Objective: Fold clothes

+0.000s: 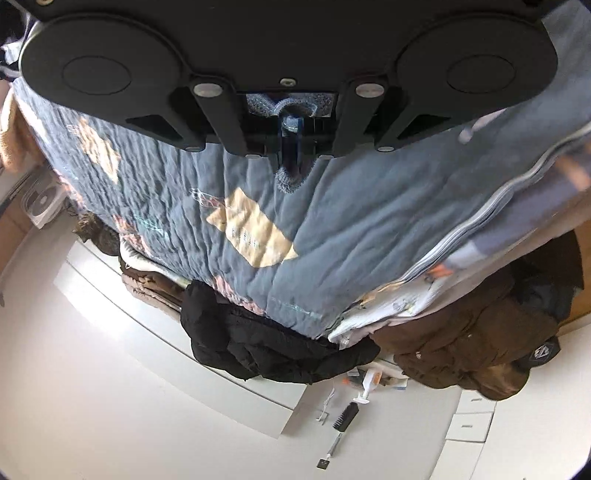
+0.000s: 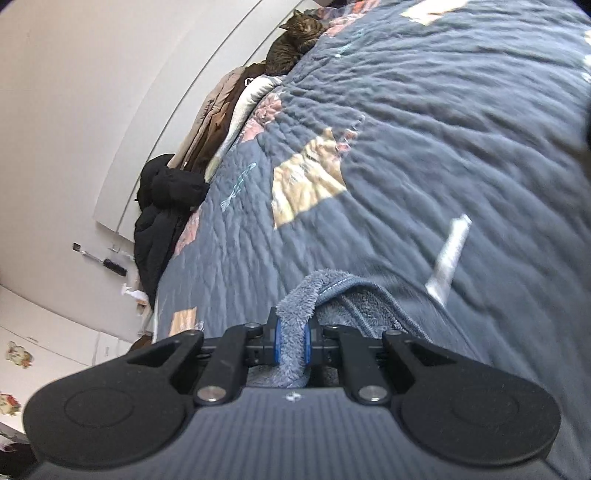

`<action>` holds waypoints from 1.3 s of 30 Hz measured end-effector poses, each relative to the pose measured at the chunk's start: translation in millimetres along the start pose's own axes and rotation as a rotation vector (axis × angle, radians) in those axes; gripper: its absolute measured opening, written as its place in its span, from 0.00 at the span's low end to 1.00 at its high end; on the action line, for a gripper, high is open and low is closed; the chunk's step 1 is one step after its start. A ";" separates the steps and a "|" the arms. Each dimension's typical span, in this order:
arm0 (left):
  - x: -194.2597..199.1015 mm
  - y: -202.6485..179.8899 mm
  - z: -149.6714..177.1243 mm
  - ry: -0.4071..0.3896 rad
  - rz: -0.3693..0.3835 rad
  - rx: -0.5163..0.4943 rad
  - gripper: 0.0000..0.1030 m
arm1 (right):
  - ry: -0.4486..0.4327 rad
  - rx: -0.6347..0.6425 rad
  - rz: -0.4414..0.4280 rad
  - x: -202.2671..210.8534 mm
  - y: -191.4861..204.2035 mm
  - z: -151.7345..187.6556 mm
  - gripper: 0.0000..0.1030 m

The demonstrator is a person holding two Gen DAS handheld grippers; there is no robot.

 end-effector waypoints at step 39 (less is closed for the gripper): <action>178.8 -15.6 166.8 -0.011 0.074 0.233 0.65 | -0.021 0.301 0.062 163.0 6.7 176.5 0.78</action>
Point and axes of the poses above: each gripper's, at about its wrist camera, not at the fingertips, and x roughly against the way its jaws point, y to its left, z to its underside, the point moved 1 cm from there along -x, roughly the way its jaws point, and after that the axes turned 3 degrees about x, right-handed, at the moved point
